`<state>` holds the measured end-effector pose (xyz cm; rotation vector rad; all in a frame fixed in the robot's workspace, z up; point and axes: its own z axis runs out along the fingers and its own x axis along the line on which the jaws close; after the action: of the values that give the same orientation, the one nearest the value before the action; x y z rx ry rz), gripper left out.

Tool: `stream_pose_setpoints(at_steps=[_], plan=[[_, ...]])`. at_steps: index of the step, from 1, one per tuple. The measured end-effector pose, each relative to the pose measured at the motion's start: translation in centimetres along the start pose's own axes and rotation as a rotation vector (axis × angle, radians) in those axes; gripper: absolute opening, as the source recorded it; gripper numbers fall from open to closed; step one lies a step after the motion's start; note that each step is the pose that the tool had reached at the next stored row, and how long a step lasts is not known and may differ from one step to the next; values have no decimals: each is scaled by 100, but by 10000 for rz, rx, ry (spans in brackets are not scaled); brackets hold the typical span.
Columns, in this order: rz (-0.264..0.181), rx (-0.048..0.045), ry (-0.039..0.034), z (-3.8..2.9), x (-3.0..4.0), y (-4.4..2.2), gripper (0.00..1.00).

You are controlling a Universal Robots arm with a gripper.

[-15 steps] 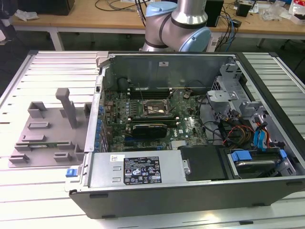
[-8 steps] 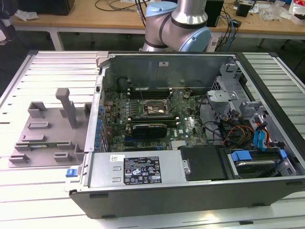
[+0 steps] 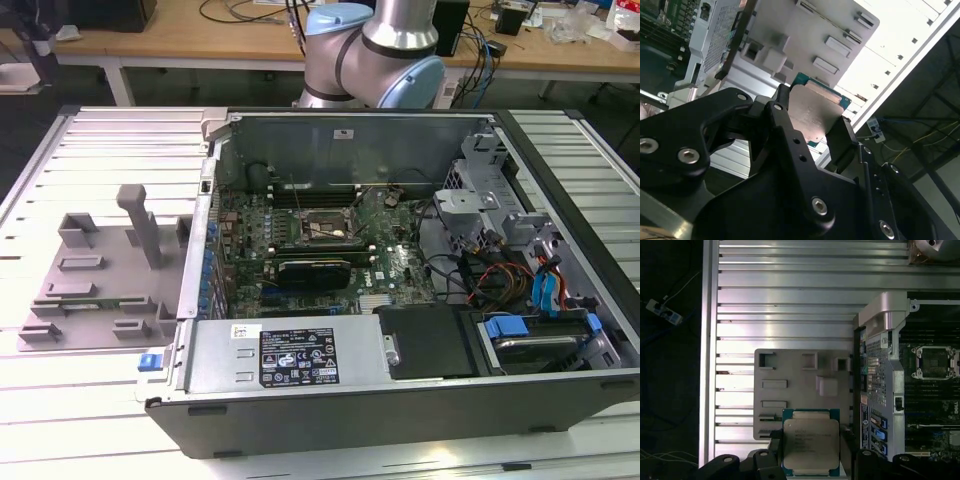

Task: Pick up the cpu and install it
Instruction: 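Pick up the cpu and move it towards the insertion slot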

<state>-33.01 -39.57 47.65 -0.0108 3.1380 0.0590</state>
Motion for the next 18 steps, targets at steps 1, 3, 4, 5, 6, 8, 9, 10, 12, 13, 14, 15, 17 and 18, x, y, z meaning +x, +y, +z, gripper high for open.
stream_pose_setpoints(at_steps=[1, 3, 4, 5, 6, 8, 9, 10, 12, 13, 14, 15, 17, 18], plan=[[-1, 0, 0, 0, -49, 0, 54], [-1, -1, -1, 1, -117, -1, 54], [1, -1, -1, 1, -129, -1, 54], [0, -1, -1, 1, -133, -1, 54], [0, -1, -1, 1, -140, -1, 54], [-1, -1, 0, 1, -181, -1, 54], [0, -1, 0, 1, -208, -1, 54], [-1, 0, 0, 1, -231, -2, 54], [0, -1, 0, 1, -276, -2, 54], [0, -1, -1, 2, -325, -2, 54], [-1, -1, -1, 2, -345, -2, 54], [0, -1, -1, 2, -365, -3, 54], [-1, -1, 0, 1, -413, -3, 54], [-1, -1, 0, 2, -433, -3, 54]])
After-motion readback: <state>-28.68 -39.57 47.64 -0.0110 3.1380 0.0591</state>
